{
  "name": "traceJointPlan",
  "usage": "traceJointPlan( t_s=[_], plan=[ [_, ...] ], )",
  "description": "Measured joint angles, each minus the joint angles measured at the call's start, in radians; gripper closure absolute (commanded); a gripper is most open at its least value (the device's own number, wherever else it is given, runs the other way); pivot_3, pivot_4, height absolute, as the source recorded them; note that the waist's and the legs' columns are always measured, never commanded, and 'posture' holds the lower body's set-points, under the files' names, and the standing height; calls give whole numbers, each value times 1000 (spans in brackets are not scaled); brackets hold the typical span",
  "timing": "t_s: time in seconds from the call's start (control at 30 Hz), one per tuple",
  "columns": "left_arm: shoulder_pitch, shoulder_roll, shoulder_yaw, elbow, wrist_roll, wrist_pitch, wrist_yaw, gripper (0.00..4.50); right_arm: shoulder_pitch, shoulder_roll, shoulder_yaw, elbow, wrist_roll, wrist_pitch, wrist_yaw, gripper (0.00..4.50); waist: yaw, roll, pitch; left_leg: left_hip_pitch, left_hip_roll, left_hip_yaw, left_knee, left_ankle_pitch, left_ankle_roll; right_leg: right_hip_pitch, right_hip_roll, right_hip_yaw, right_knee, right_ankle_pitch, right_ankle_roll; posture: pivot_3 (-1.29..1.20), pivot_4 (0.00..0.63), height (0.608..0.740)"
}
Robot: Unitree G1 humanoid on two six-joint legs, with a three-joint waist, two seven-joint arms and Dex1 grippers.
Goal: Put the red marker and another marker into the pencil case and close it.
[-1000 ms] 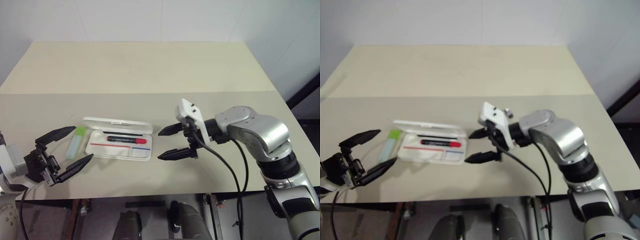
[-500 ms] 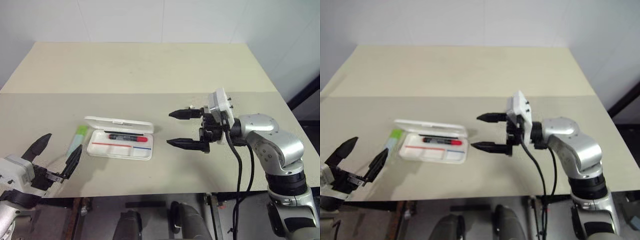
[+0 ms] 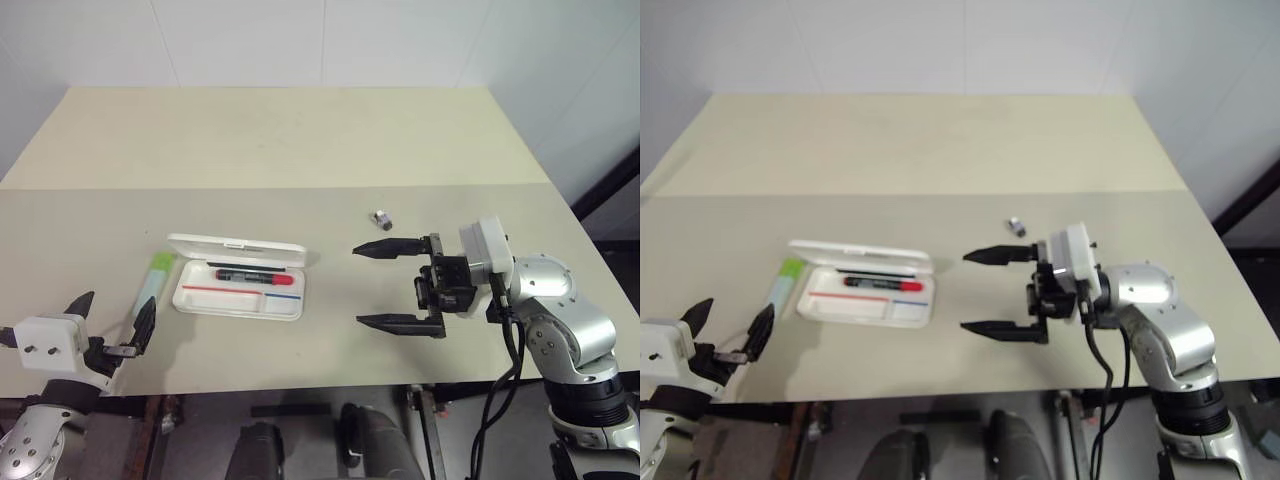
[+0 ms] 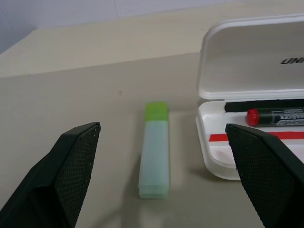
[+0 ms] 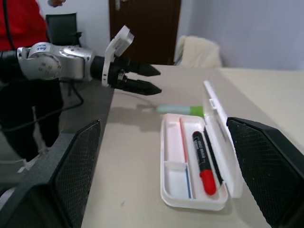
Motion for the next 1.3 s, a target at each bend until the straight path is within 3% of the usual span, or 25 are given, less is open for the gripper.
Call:
traceJointPlan(
  t_s=[0.1, 0.8, 0.93, 1.2, 1.3],
  plan=[
    [-57, 15, -8, 74, 22, 21, 16, 0, -2, 72, -4, 0, 2, -42, -61, 32, 0, 1, 0, 4, 1, -2, -1, -1, -1, 4, 1, 0, -1, -1, -2, 0, 150, 740],
    [-288, 139, -119, 432, 92, 22, -76, 0, 33, 81, 42, -40, -14, -60, -137, 32, 1, 1, 0, 5, 1, -7, -7, -1, -1, 4, -4, -1, -2, -1, -1, 0, 150, 740],
    [-292, 147, -124, 412, 92, 72, -71, 879, 31, 80, 42, -40, -21, -60, -150, 0, 0, 1, 0, 6, 1, -7, -9, -1, -2, 4, -4, -1, -3, -1, -1, 0, 150, 740],
    [-308, 158, -127, 398, 92, 151, -48, 3399, 34, 76, 25, -41, 19, -60, -164, 0, -1, 1, 0, 17, 1, -7, -15, 0, -3, 8, -2, 3, 0, -3, -6, 0, 150, 740],
    [-308, 167, -124, 400, 93, 150, -46, 3386, 52, 59, -5, -41, 47, -60, -152, 0, 0, 1, 0, 17, 2, -9, -16, 0, -3, 7, 0, 3, 0, -5, -8, 0, 150, 740]
  ],
)
